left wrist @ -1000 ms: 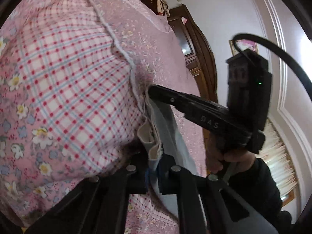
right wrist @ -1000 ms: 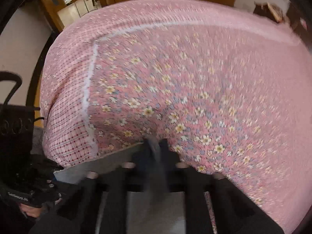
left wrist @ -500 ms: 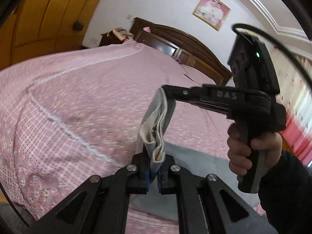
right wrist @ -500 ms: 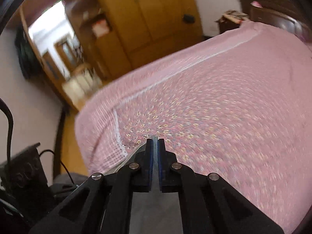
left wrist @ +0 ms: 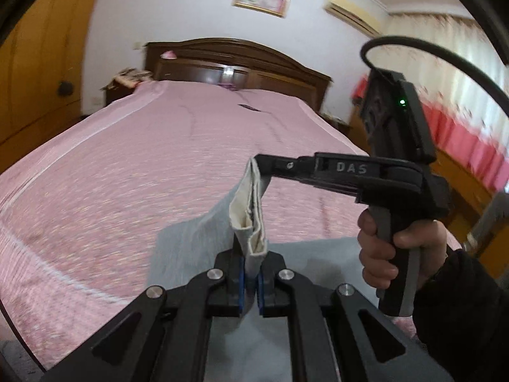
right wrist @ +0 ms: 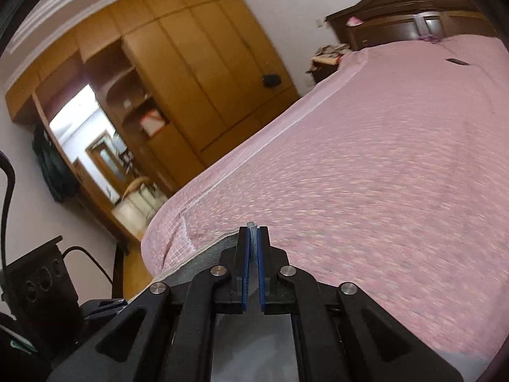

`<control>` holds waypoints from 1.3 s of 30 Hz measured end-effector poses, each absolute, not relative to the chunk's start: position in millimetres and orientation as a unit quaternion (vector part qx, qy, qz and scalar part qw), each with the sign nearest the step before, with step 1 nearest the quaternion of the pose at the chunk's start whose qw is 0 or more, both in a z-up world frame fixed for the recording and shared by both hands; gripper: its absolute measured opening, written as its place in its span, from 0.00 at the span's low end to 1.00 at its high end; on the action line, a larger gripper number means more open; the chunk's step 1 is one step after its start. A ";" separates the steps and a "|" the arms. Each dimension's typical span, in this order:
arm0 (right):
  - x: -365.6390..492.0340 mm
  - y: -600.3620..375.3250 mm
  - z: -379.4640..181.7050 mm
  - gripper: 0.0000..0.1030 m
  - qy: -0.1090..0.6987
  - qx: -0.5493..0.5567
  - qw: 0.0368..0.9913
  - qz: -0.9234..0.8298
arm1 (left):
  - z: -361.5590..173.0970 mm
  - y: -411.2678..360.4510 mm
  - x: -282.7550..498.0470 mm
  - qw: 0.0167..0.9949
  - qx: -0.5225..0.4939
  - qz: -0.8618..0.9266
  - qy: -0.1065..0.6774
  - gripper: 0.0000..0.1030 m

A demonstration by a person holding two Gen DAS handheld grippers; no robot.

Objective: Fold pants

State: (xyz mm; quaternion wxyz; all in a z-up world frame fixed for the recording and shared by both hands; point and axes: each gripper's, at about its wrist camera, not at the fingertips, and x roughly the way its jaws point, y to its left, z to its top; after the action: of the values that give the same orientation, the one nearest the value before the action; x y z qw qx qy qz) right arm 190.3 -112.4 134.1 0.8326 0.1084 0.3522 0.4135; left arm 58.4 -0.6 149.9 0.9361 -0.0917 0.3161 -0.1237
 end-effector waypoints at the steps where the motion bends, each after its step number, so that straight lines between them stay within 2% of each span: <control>1: 190.1 -123.7 133.4 0.05 0.352 0.114 0.834 0.409 | 150.6 -14.6 63.4 0.935 -0.084 -0.133 0.318 0.05; 8: 180.2 -250.7 119.0 0.05 0.340 0.162 0.855 0.357 | 144.6 -131.4 89.4 0.916 -0.028 -0.211 0.341 0.05; 15: 172.2 -353.2 80.4 0.05 0.340 0.250 0.860 0.287 | 101.2 -229.7 111.0 0.886 -0.007 -0.259 0.384 0.05; 16: 172.0 -364.0 71.7 0.02 0.341 0.269 0.857 0.279 | 93.7 -237.2 114.3 0.884 -0.003 -0.259 0.390 0.05; 19: 174.3 -402.3 43.7 0.02 0.370 0.331 0.834 0.241 | 73.7 -261.3 108.1 0.878 0.002 -0.259 0.404 0.05; 22: 175.0 -436.0 27.0 0.02 0.363 0.403 0.806 0.237 | 66.7 -267.2 105.9 0.881 0.004 -0.254 0.400 0.04; 26: 174.0 -442.9 24.0 0.03 0.372 0.408 0.802 0.230 | 78.1 -249.4 108.1 0.887 -0.006 -0.268 0.376 0.04; 27: 172.5 -439.2 24.5 0.09 0.391 0.397 0.802 0.214 | 81.6 -241.3 102.5 0.889 -0.006 -0.277 0.366 0.04; 28: 171.1 -436.7 23.7 0.28 0.410 0.394 0.796 0.207 | 86.6 -233.1 95.3 0.889 -0.007 -0.282 0.360 0.04; 32: 158.6 -423.7 37.7 0.68 0.415 0.406 0.785 0.218 | 94.0 -211.2 87.9 0.892 -0.009 -0.287 0.348 0.05; 35: 150.9 -412.3 57.9 0.85 0.393 0.403 0.784 0.261 | 99.8 -209.1 84.4 0.895 -0.003 -0.286 0.341 0.05; 37: 150.4 -396.5 67.2 0.90 0.381 0.410 0.779 0.281 | 101.1 -212.3 78.3 0.899 0.011 -0.283 0.333 0.05; 39: 159.4 -371.4 71.3 0.90 0.408 0.388 0.779 0.278 | 97.6 -217.6 71.0 0.901 0.033 -0.280 0.330 0.05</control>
State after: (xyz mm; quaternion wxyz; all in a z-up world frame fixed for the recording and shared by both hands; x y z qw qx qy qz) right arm 159.4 -371.4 71.3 0.7786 0.3881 0.4076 0.2775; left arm 71.0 -217.6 97.6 0.9008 0.0332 0.3305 -0.2798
